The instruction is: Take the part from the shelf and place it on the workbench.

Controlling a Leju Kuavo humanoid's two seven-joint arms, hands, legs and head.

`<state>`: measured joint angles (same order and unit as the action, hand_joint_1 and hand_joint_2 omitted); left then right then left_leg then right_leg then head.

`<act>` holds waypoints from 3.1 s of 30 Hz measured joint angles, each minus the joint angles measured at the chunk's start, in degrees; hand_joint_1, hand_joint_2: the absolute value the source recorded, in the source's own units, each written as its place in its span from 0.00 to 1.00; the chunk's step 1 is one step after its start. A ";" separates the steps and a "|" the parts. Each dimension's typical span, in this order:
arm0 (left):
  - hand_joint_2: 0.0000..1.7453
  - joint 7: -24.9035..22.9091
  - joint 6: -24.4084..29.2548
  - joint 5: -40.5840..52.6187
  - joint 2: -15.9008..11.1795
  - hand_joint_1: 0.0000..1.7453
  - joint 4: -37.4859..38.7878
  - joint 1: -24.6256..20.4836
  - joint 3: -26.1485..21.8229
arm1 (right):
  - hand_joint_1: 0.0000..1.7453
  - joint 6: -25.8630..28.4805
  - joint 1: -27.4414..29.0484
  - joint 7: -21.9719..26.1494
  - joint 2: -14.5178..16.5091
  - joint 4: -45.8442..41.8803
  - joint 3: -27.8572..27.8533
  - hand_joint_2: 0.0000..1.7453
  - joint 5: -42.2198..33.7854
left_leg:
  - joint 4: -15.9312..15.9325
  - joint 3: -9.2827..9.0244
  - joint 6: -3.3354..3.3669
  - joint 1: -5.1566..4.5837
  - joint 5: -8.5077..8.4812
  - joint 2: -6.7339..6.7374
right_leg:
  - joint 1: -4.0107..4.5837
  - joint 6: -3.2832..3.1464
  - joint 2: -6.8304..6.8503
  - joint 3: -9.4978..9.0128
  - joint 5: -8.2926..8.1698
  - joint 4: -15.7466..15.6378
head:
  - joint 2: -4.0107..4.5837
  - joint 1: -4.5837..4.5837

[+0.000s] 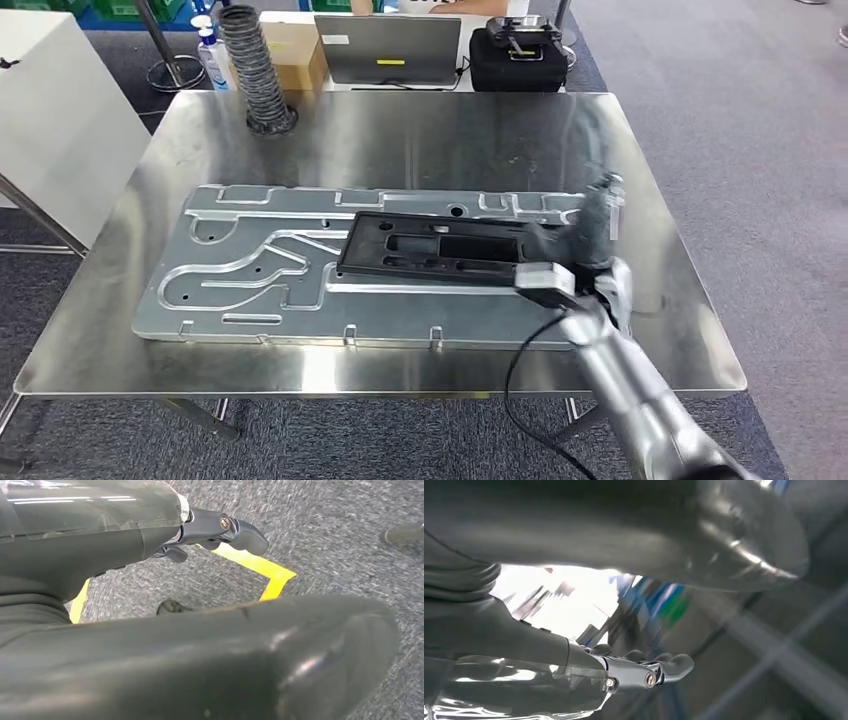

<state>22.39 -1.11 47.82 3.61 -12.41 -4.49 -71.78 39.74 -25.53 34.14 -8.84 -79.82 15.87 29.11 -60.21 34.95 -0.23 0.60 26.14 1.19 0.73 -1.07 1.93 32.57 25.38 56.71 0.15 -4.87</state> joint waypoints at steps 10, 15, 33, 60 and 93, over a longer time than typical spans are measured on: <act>0.00 -0.31 0.70 -1.05 -0.16 0.00 0.01 0.75 -2.36 | 0.00 -1.11 31.03 3.03 1.61 -21.63 -26.57 0.00 -0.74 | -0.31 -2.70 -0.44 0.21 1.57 -2.00 | -0.69 0.77 -3.93 0.41 0.39 1.36 | 0.00 -0.01; 0.00 -0.23 0.86 -0.59 -0.14 0.00 0.00 0.50 -2.83 | 0.00 -2.26 38.53 3.00 4.57 -24.37 -32.69 0.00 0.57 | 1.56 -3.10 1.45 -0.08 0.66 -1.58 | -1.01 2.26 -4.42 1.43 1.13 2.67 | 0.00 0.00; 0.00 -0.52 0.86 1.40 -0.39 0.00 0.01 0.51 -2.71 | 0.00 -18.29 40.10 3.10 26.72 -15.22 -56.26 0.00 7.38 | -4.93 3.35 -0.35 -0.18 3.57 -0.57 | -0.11 -0.59 -1.56 -4.19 1.38 -2.32 | 0.00 0.00; 0.00 -1.23 1.24 4.40 -0.44 0.00 0.02 0.29 -1.88 | 0.00 -17.42 25.48 -20.56 25.44 55.32 -70.08 0.00 11.87 | 3.48 -0.22 -0.17 -0.21 -4.21 0.25 | 0.00 0.62 -2.02 -7.68 4.15 -2.87 | 0.00 0.07; 0.00 -0.87 0.61 7.87 0.41 0.00 0.04 -0.07 1.25 | 0.00 -24.81 23.95 -19.74 17.23 64.44 -66.25 0.00 15.42 | -1.20 -0.26 -0.81 -0.02 2.92 -0.53 | -0.78 0.14 -1.66 -3.28 1.38 -1.60 | 0.00 0.05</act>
<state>21.52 -0.50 55.69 4.02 -12.37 -4.56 -70.53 14.93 -1.59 14.40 8.39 -15.39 -50.37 44.53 -61.41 34.69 -1.03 0.58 29.06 0.66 -0.05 -0.93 0.27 29.29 26.76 55.11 0.15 -4.82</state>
